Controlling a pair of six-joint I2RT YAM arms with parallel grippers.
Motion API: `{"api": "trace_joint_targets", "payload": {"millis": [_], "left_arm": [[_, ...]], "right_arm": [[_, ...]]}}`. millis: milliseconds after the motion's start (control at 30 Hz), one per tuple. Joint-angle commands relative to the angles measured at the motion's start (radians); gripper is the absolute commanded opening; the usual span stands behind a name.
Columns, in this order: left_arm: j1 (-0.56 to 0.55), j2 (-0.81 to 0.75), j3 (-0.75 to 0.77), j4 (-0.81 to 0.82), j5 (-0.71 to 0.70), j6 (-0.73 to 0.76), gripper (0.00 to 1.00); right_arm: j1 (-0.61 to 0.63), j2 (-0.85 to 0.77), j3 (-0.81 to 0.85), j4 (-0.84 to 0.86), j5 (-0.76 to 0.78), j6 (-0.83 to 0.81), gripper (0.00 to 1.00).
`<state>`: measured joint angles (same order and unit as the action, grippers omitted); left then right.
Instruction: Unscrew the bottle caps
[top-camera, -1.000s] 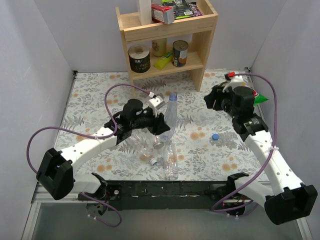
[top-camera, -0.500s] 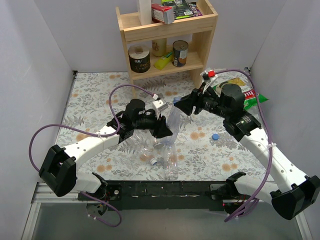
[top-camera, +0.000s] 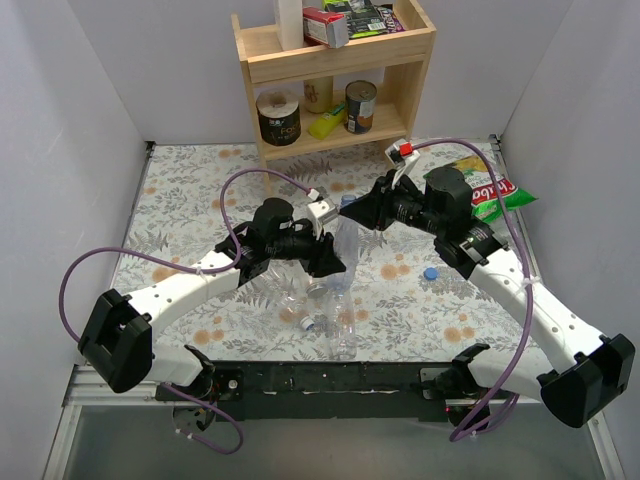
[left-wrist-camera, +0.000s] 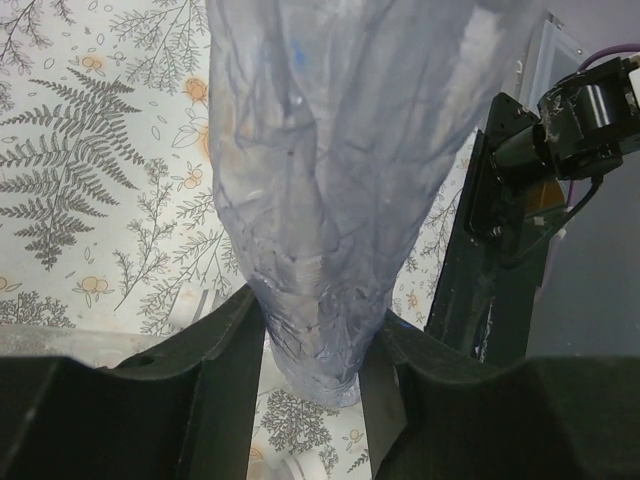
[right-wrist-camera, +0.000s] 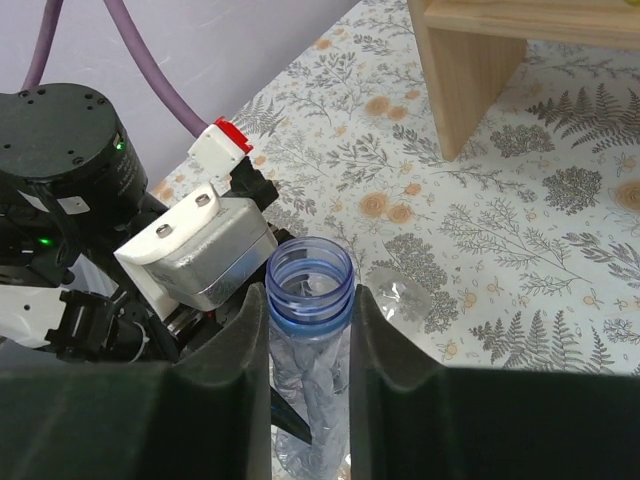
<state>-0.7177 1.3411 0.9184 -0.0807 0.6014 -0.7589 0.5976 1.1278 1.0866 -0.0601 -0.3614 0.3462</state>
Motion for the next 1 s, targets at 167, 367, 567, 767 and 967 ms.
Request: {"api": "trace_joint_targets", "payload": {"millis": [167,367,567,767,967], "left_arm": [[-0.011,-0.022,0.048,-0.021,-0.055,0.024,0.17],[-0.011,-0.016,0.050,-0.018,-0.064,0.009,0.62],[-0.011,-0.023,0.048,-0.011,-0.120,-0.017,0.98],[-0.009,-0.026,0.046,-0.007,-0.170,-0.033,0.98],[0.011,-0.045,0.039,0.015,-0.235,-0.091,0.98]], "right_arm": [[0.011,-0.005,0.039,0.008,0.099,-0.033,0.01],[0.011,-0.034,0.012,0.008,0.144,-0.062,0.01],[0.011,-0.033,0.006,-0.007,0.180,-0.096,0.01],[0.011,-0.042,-0.011,-0.004,0.246,-0.124,0.01],[0.010,-0.057,-0.002,-0.024,0.334,-0.184,0.01]]}}
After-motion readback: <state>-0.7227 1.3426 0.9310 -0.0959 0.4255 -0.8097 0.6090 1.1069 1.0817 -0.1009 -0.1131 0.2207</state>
